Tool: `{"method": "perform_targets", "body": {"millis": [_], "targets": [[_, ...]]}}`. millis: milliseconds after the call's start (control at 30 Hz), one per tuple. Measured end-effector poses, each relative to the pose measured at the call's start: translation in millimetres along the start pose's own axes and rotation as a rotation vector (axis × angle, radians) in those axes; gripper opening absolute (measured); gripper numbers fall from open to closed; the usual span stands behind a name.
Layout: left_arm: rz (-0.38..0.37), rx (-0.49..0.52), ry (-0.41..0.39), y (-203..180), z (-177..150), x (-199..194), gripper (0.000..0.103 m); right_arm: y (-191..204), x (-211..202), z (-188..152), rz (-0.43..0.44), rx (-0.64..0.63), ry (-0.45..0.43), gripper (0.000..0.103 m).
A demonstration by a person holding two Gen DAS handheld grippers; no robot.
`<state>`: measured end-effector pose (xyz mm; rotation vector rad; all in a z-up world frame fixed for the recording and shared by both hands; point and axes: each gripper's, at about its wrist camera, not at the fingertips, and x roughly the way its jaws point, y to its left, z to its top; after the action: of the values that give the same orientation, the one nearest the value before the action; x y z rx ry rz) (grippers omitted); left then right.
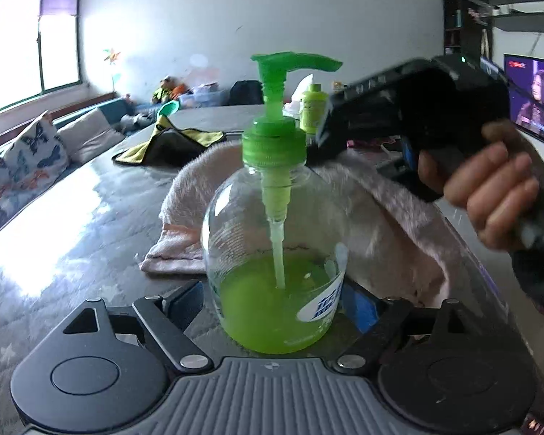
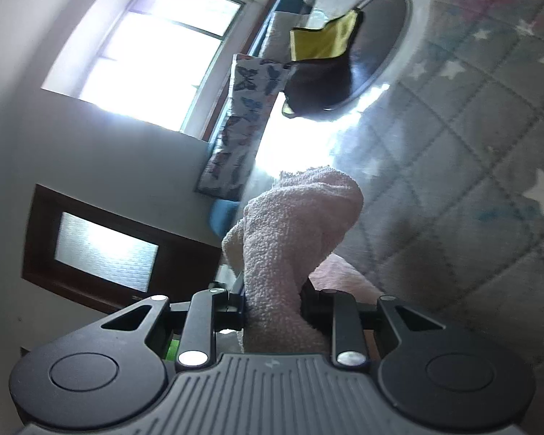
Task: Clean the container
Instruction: 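Drape the pink towel over the bottle and wipe around it with the right tool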
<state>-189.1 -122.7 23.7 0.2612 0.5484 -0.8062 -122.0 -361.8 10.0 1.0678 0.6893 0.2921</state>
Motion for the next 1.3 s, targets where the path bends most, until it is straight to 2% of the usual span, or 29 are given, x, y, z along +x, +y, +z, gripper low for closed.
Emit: {"method": "perform_targets", "body": {"millis": [167,300,467,567,733,833,933,1100,1300], "targets": [[0.058,-0.018,0.009,-8.2,5.6,-1.6,0.089,-5.3,3.8,-10.7,-0.087,-0.021,0.023,0.025],[0.103,-0.037,0.022,-12.6,7.8,-1.9,0.089,-7.6,1.3,-15.9,-0.078,-0.004,0.026,0.025],[0.070,0.028,-0.007,-12.6,3.8,-3.9,0.086,-7.8,-4.5,-13.3,-0.043,0.023,0.015,0.025],[0.011,0.076,-0.028,-7.2,1.5,-4.0,0.086,-2.8,-11.7,-9.1,0.003,0.030,-0.001,0.025],[-0.092,0.137,-0.058,5.7,0.2,0.3,0.086,24.9,-18.6,-0.2,0.093,-0.027,-0.020,0.025],[-0.135,0.144,-0.063,12.5,-0.1,3.5,0.086,38.0,-13.7,3.6,0.121,-0.061,-0.013,0.025],[-0.138,0.147,-0.065,13.4,-1.9,4.5,0.087,40.2,-2.4,4.3,0.114,-0.076,0.011,0.025],[-0.108,0.164,-0.056,5.7,-6.9,8.0,0.087,26.5,3.6,3.7,0.112,-0.034,0.011,0.025],[-0.105,0.141,-0.046,4.2,-6.7,9.3,0.087,8.7,1.6,2.0,0.049,-0.012,0.009,0.025]]}}
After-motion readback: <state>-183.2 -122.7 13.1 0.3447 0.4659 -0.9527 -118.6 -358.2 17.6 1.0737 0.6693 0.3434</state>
